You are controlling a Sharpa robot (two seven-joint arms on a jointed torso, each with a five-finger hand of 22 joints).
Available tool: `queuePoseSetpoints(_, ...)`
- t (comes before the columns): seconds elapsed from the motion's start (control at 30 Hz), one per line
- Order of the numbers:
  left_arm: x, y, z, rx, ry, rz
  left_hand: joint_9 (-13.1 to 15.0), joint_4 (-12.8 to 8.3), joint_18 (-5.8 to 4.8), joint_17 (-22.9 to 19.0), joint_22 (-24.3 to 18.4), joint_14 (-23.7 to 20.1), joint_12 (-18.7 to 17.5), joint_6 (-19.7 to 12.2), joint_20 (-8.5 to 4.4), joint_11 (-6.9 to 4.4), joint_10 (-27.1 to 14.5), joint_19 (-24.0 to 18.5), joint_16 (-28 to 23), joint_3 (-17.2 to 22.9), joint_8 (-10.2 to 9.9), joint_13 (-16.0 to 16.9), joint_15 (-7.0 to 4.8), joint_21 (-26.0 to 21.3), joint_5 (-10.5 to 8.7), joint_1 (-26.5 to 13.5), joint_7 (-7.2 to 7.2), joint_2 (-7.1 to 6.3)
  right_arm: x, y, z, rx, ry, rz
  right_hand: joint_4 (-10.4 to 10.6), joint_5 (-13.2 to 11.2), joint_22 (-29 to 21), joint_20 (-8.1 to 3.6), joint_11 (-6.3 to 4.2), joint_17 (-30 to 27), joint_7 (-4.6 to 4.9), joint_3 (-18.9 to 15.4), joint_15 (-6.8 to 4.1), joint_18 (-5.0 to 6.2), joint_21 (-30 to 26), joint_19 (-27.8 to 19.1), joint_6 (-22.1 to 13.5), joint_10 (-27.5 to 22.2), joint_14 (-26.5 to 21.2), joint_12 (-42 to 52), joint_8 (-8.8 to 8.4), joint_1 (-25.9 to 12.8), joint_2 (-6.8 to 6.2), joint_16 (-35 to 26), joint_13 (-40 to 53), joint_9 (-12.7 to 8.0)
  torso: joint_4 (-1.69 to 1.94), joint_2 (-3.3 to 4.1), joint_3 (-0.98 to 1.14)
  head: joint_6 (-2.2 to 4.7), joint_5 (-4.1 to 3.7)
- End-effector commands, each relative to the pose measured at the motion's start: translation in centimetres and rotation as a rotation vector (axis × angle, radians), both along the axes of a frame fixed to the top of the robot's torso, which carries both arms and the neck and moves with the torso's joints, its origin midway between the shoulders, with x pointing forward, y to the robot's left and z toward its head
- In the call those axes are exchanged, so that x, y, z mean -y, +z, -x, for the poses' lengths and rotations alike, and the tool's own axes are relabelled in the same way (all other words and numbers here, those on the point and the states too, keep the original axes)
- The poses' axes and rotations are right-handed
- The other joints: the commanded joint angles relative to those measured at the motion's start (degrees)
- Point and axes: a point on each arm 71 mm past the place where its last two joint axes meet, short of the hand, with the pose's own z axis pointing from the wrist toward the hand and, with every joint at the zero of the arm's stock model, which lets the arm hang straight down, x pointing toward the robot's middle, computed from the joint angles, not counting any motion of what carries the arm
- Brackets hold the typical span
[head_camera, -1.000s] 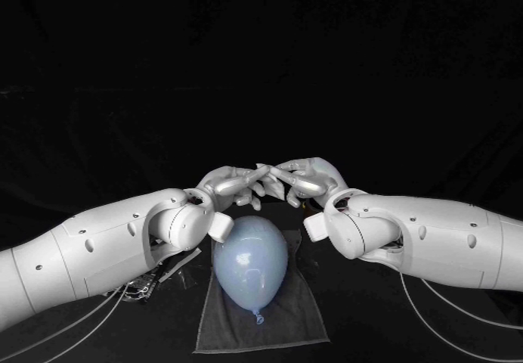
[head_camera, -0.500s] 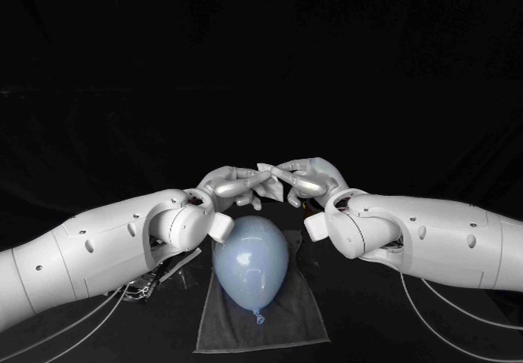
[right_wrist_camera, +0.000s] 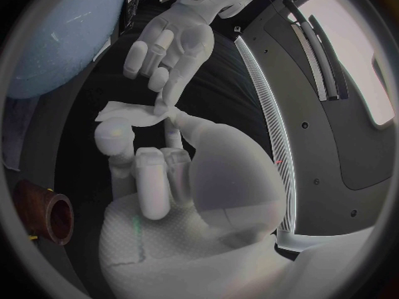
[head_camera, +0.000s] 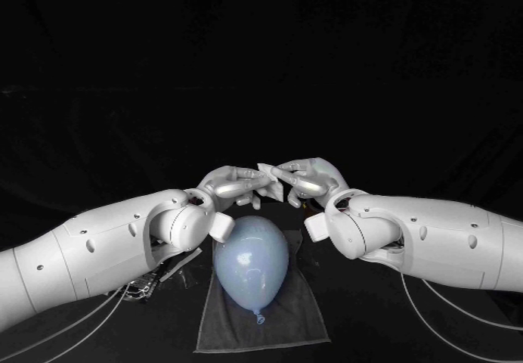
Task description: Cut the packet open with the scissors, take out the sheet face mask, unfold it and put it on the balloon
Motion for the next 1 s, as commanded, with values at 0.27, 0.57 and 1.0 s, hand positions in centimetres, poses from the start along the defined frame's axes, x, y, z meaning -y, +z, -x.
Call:
queuePoseSetpoints(0.27,-0.19,0.47,-0.20,0.028,0.026,0.019,3.43,-2.89,0.67,0.85,1.00,1.00,-0.52,0.60,-0.25,-0.37,1.12,-0.72,0.88,5.49,1.59,0.03,-0.43,1.66,0.28,-3.15,-0.37,-0.85,-0.07,-0.22,0.19,-0.006,0.025,-0.001,0.05,0.22,0.16,-0.04,-0.41,13.08,-0.79,0.47,-0.43,0.71,0.35,0.45,1.06,5.85,5.29,0.35,0.65,-0.08,0.57,0.18,14.99,1.02,0.01,-0.01,0.00,0.00,0.02)
queuePoseSetpoints(0.57,-0.51,0.46,-0.29,0.034,0.039,0.011,5.15,-5.56,0.51,1.63,2.75,1.66,-0.47,0.72,-0.55,-0.65,1.81,-0.45,1.68,9.72,2.62,0.39,-0.71,3.72,0.40,-6.53,-0.58,-1.59,0.10,-0.19,0.22,-0.002,0.023,0.002,0.05,0.22,0.16,-0.04,-0.41,13.08,-0.79,0.47,-0.43,0.71,0.35,0.45,1.06,5.85,5.29,0.35,0.65,-0.08,0.57,0.18,14.99,1.02,0.00,0.01,0.00,0.02,-0.03)
queuePoseSetpoints(1.0,-0.22,0.39,-0.05,0.036,-0.004,-0.017,4.46,-1.97,0.52,-0.62,0.61,-0.26,-0.41,-4.22,1.00,1.16,-1.45,-2.37,1.05,-1.52,-0.67,1.31,0.99,1.24,0.24,-14.90,1.33,-7.30,0.07,-0.18,0.25,0.001,0.022,0.002,-0.02,0.22,0.20,-0.05,-0.42,13.12,-0.80,0.54,-0.44,0.70,0.39,0.48,1.04,5.86,5.31,0.37,0.67,-0.10,0.53,0.20,15.02,1.04,0.01,0.00,0.01,0.10,-0.04)
